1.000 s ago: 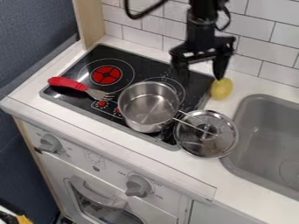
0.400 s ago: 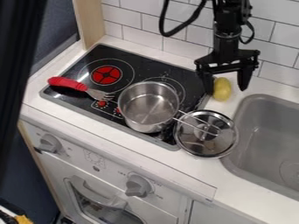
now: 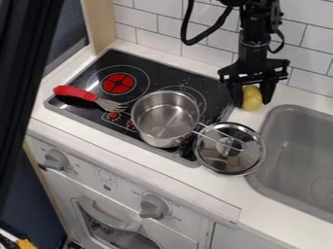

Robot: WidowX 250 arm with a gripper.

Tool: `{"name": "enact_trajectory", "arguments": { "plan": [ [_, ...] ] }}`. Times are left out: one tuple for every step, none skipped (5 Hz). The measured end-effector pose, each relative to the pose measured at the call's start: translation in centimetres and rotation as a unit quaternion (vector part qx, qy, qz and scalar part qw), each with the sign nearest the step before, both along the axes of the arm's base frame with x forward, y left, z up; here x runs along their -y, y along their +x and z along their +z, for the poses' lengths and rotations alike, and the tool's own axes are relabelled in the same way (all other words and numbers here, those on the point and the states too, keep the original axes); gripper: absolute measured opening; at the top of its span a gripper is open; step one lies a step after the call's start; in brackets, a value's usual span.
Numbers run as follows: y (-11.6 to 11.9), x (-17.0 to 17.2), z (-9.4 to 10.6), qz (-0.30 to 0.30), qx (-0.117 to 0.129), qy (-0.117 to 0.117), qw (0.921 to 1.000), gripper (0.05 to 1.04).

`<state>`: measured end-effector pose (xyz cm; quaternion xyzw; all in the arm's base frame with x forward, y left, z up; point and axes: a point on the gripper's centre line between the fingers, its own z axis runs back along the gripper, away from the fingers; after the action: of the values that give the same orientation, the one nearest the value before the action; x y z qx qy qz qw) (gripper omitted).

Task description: Put the yellow object on the left burner

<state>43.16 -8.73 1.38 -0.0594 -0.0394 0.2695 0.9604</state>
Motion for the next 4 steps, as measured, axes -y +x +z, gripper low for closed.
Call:
{"name": "enact_trajectory", "arguments": {
  "plan": [
    [-0.3, -0.1, -0.2, 0.006, -0.003, -0.001, 1.0, 0.658],
    [-0.9, -0.3, 0.2, 0.013, -0.004, -0.002, 0.9999, 0.658],
    [-1.1, -2.2, 1.4, 0.041, 0.006, -0.005, 0.9991, 0.658],
    [-0.6, -5.9, 5.0, 0.095, 0.047, -0.005, 0.9944, 0.658]
  ]
}}
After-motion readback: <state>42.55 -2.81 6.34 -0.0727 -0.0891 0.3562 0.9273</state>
